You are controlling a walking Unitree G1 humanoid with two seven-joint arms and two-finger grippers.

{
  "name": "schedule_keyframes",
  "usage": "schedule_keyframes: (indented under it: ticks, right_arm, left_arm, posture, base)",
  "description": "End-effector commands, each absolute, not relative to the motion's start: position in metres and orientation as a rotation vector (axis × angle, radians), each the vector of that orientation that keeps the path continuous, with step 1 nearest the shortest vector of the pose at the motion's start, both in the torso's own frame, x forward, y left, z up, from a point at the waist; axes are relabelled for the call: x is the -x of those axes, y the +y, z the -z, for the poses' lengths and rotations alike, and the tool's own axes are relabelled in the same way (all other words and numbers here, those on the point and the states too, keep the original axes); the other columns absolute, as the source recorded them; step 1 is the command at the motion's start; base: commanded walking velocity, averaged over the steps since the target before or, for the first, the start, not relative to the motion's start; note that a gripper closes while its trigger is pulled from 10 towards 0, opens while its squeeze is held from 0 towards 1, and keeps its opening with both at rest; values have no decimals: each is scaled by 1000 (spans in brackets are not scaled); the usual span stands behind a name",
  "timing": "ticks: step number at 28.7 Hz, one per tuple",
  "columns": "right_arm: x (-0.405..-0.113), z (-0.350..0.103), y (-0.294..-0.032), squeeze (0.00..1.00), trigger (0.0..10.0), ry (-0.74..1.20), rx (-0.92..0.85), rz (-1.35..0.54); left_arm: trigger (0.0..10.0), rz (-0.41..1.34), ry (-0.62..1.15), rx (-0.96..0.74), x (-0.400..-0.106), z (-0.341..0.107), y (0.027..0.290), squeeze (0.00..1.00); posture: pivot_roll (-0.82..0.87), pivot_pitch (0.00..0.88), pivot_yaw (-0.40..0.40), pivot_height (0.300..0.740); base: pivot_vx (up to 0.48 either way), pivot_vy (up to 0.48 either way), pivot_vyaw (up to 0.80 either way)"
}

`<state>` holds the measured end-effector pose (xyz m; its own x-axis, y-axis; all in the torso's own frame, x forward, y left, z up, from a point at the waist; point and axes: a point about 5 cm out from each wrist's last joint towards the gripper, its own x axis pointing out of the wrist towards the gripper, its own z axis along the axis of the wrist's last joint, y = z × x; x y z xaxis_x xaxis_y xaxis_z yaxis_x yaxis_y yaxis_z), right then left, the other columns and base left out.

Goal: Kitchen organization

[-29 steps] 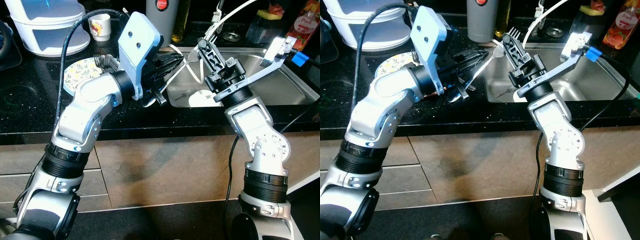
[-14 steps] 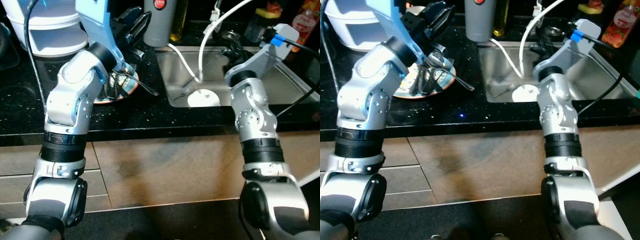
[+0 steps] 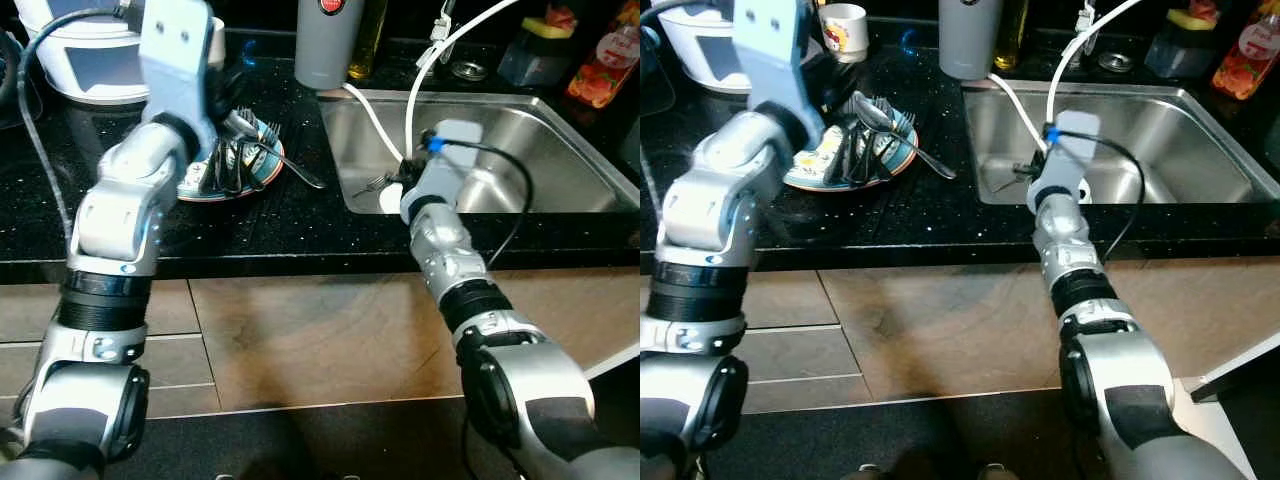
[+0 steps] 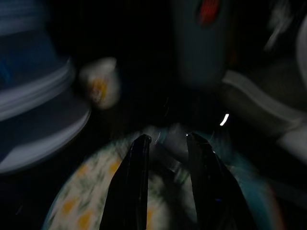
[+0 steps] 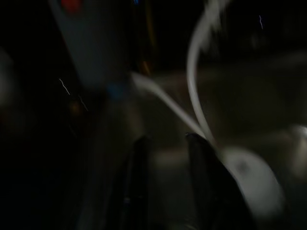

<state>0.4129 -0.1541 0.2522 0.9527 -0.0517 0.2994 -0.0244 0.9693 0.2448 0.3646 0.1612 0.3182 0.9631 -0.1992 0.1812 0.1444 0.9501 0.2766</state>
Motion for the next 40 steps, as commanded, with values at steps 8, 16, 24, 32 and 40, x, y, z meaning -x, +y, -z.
schedule_keyframes:
  ticks: [8,16,24,32,40]
  right_arm:
    - [-362,-361,-153,0,10000,-842,-318,-179]
    - [-349,-328,-141,0,10000,-794,-253,-231]
    - [-336,-305,-139,0,10000,-692,-214,-254]
    - [-336,-301,-135,0,10000,-681,-220,-265]
    - [-332,-302,-138,0,10000,-666,-213,-254]
  left_arm:
    - [10000,203,-71,-177,-385,-308,147,0]
    - [10000,378,-124,-139,-374,-314,101,0]
    - [10000,517,-254,-850,-346,-307,118,0]
    - [10000,868,-196,-995,-329,-292,123,0]
    - [10000,898,-141,-1231,-360,-278,99,1000]
  posture:
    - [167,116,-62,740]
    - [139,108,-41,740]
    - [160,103,-54,740]
    - [167,87,-44,740]
    - [169,83,-42,740]
  base:
    - [0,0,0]
    - [0,0,0]
    - [0,0,0]
    - [0,0,0]
    - [0,0,0]
